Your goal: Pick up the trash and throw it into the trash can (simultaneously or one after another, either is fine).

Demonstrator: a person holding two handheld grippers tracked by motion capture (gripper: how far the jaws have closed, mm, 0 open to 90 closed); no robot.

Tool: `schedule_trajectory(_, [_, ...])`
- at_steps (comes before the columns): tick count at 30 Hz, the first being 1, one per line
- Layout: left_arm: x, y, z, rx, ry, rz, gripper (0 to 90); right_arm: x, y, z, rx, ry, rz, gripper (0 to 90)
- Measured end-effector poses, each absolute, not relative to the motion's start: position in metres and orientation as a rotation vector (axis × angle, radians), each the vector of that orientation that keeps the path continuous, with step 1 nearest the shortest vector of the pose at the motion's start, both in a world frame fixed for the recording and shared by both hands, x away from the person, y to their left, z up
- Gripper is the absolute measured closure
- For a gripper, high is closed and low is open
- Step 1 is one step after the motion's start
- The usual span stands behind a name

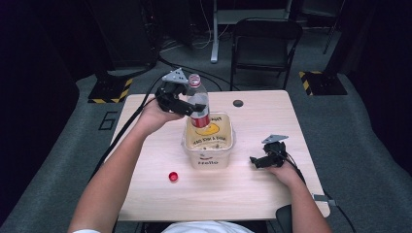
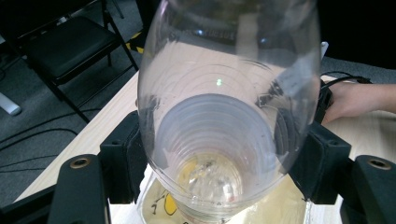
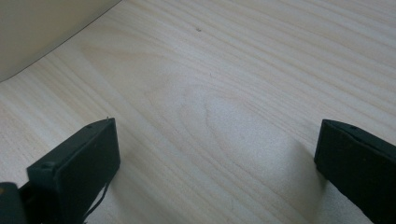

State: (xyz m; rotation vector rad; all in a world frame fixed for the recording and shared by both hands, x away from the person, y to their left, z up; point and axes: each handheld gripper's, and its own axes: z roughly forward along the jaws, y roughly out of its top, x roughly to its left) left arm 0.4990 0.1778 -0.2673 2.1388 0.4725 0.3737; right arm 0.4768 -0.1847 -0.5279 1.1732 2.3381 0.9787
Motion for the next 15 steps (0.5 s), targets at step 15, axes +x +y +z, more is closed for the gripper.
schedule_trajectory(15, [0.505, 0.166, -0.297, 2.162, 0.497, 0.349, 29.4, 0.476, -0.184, -0.528, 1.176, 2.345, 0.979, 0.0])
